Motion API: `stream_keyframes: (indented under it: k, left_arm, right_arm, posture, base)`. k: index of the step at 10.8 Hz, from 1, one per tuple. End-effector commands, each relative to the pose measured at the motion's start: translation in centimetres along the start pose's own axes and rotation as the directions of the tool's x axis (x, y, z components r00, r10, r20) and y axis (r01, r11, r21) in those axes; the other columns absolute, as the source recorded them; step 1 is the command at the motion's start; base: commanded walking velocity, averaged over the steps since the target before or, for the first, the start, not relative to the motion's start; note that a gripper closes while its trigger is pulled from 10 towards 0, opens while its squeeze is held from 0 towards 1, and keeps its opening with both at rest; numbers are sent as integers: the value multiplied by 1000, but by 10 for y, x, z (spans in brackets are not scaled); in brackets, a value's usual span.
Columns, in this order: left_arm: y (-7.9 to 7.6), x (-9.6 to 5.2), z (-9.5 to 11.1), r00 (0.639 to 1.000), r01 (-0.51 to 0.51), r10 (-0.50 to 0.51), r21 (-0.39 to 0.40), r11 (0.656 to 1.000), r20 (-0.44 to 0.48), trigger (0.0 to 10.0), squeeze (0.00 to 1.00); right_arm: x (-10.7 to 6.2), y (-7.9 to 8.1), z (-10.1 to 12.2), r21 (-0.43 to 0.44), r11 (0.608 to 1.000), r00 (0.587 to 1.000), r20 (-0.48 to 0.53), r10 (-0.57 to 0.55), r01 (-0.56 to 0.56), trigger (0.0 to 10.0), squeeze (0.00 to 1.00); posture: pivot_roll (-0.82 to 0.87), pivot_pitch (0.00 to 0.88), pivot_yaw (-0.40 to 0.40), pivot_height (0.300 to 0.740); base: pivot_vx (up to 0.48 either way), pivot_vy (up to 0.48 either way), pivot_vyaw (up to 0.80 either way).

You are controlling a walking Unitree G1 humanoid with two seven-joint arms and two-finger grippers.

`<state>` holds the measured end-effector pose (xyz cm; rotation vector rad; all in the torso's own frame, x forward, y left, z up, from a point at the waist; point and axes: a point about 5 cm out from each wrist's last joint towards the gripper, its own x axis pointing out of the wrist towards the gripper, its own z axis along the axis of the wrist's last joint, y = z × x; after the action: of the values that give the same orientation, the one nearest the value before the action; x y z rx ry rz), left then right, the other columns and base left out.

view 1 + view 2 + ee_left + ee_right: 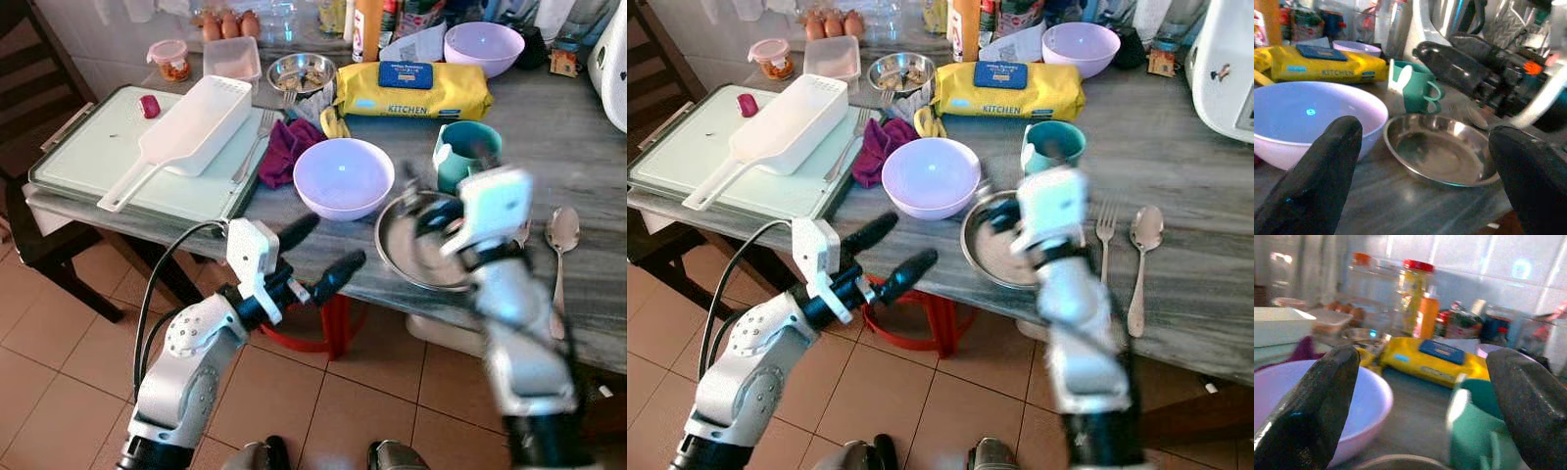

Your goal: Setting the table

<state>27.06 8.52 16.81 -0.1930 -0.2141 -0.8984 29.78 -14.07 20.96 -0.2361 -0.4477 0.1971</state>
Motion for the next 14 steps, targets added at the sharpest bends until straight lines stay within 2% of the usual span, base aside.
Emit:
stream_keyframes:
  k: [1,2,3,4,5,7,8,9,12,13,14]
  left_arm:
    - [4,-3,0,1000,-30,30,12,999,-4,10000,0]
    - [5,-3,0,999,-43,43,16,999,0,10000,0]
    - [15,-4,2,989,-148,147,35,988,17,10000,0]
    - [19,-3,2,982,-190,189,37,981,24,10000,0]
    - [22,-2,4,975,-219,218,45,975,37,10000,0]
    - [27,0,6,962,-272,268,69,960,52,10000,0]
    - [30,0,6,953,-301,297,81,950,58,10000,0]
    - [29,0,7,959,-280,276,67,958,62,10000,0]
    - [30,0,9,947,-318,311,94,944,82,10000,0]
    - [35,-2,10,929,-369,359,117,922,92,10000,0]
    - [44,-5,8,895,-446,437,160,881,87,10000,0]
  right_arm:
    - [-3,3,4,0,1000,1000,9,1,-1,10000,1000]
    - [-6,7,4,4,1000,1000,2,0,0,10000,1000]
    - [-19,17,2,14,999,999,-31,-34,34,10000,804]
    - [-21,19,0,22,999,998,-49,-44,45,10000,51]
    - [-21,19,1,3,999,998,-56,-43,43,10000,0]
    - [-21,19,1,-17,999,997,-66,-30,29,10000,0]
    - [-21,20,0,-14,1000,998,-70,-11,11,10000,0]
    - [-21,21,-1,-21,1000,997,-73,7,-8,10000,0]
    - [-23,28,-3,-18,999,996,-80,38,-39,10000,0]
    - [-23,30,-3,-15,999,995,-82,49,-50,10000,0]
    - [-24,33,-5,-12,998,994,-85,63,-64,10000,0]
  posture:
    - [-163,160,54,740]
    - [-160,159,51,740]
    - [-160,159,51,740]
    - [-161,155,49,740]
    - [-161,155,49,740]
    - [-162,149,46,740]
    - [-158,145,44,740]
    - [-155,142,43,740]
    - [-149,135,41,740]
    - [-146,131,41,740]
    - [-141,122,43,740]
  base:
    - [0,0,0]
    - [0,0,0]
    - [0,0,0]
    - [0,0,0]
    - [0,0,0]
    - [0,0,206]
    - [0,0,800]
    - [0,0,800]
    - [0,0,800]
    - [0,0,800]
    - [0,0,800]
